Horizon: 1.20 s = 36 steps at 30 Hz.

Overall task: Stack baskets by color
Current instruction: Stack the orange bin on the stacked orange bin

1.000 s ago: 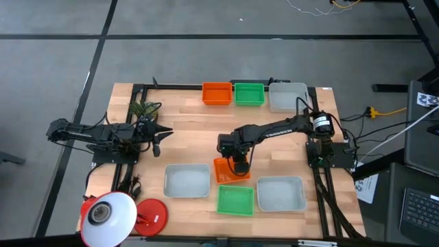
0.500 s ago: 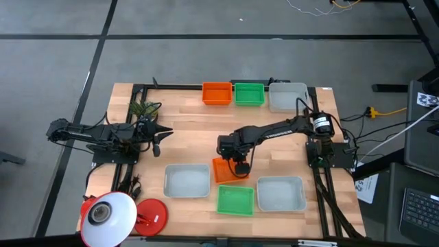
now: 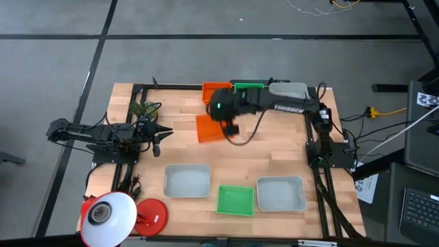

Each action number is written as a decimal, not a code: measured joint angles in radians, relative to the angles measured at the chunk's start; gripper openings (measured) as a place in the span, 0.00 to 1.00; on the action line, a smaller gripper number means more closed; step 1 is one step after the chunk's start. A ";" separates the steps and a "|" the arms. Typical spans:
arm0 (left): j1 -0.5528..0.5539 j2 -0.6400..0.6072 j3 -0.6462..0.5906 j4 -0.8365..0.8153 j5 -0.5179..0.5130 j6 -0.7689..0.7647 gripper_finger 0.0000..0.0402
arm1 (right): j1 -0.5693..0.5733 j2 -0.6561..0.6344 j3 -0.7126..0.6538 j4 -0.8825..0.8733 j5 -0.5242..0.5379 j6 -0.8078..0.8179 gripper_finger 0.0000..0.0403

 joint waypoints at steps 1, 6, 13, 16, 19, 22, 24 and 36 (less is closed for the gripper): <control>0.000 0.000 0.000 0.000 0.000 0.000 0.13 | -0.020 0.000 0.013 0.033 0.000 -0.022 0.00; 0.000 0.000 0.000 0.000 0.000 0.000 0.13 | -0.141 0.003 0.021 0.205 -0.027 -0.090 0.00; 0.000 0.000 0.000 0.000 -0.001 0.000 0.13 | -0.326 0.059 0.021 0.403 -0.263 -0.074 0.00; 0.000 0.000 0.000 0.000 -0.012 0.001 0.13 | -0.389 0.100 0.021 0.490 -0.342 -0.040 0.00; 0.000 0.000 0.000 0.000 -0.020 0.001 0.13 | -0.434 0.146 0.021 0.550 -0.432 0.010 0.00; 0.000 0.000 0.000 -0.001 -0.021 0.001 0.13 | -0.456 0.181 0.020 0.541 -0.554 0.032 0.00; 0.000 0.000 0.000 -0.001 -0.021 0.001 0.13 | -0.461 0.199 0.020 0.518 -0.599 0.033 0.00; 0.000 0.000 0.000 -0.031 -0.022 0.001 0.13 | -0.495 0.256 0.020 0.361 -0.403 -0.126 0.00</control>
